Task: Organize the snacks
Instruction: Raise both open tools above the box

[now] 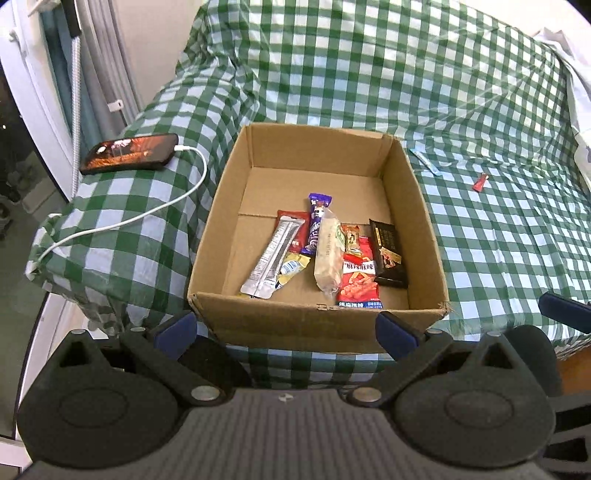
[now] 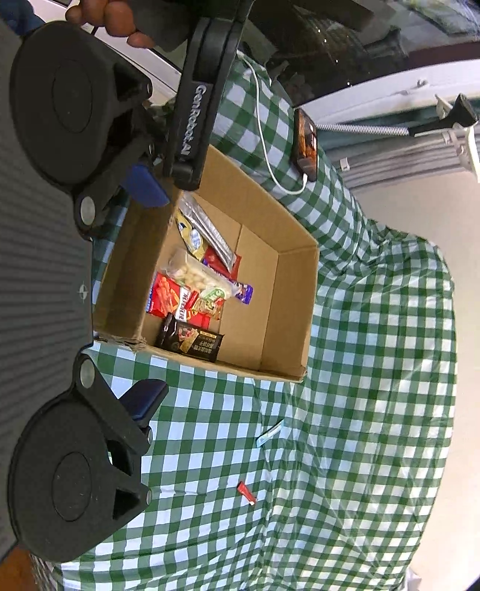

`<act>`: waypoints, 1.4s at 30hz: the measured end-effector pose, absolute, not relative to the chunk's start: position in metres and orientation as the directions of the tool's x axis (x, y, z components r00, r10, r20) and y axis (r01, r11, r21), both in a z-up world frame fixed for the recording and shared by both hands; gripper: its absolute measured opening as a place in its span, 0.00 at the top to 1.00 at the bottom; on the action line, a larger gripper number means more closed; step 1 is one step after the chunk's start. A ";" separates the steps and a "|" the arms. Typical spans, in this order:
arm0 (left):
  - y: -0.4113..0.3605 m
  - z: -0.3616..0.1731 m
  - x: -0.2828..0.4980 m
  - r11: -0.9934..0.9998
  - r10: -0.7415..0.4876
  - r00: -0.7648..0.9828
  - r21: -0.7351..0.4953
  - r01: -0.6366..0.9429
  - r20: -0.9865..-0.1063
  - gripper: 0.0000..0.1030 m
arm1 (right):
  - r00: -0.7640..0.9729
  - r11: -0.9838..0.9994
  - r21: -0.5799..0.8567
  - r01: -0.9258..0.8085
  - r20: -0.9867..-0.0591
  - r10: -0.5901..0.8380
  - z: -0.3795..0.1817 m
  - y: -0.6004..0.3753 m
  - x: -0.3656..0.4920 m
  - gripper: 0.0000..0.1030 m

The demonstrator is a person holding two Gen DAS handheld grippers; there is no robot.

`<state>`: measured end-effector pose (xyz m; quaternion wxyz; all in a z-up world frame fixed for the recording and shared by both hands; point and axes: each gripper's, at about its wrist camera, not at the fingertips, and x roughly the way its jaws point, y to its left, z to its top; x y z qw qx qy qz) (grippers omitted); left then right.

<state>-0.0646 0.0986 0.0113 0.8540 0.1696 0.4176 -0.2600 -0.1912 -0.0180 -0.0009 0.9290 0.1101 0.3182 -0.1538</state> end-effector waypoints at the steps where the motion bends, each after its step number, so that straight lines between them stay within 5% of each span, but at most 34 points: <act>1: 0.100 0.013 -0.067 0.804 -0.305 0.517 0.075 0.590 -0.800 0.00 | 0.753 0.928 0.109 0.356 -0.622 -0.216 0.000 -0.017 -0.195 0.03; 42: 0.117 0.025 -0.105 0.788 -0.320 0.559 0.114 0.606 -0.765 0.00 | 0.797 0.913 0.143 0.382 -0.551 -0.247 0.019 -0.004 -0.232 0.01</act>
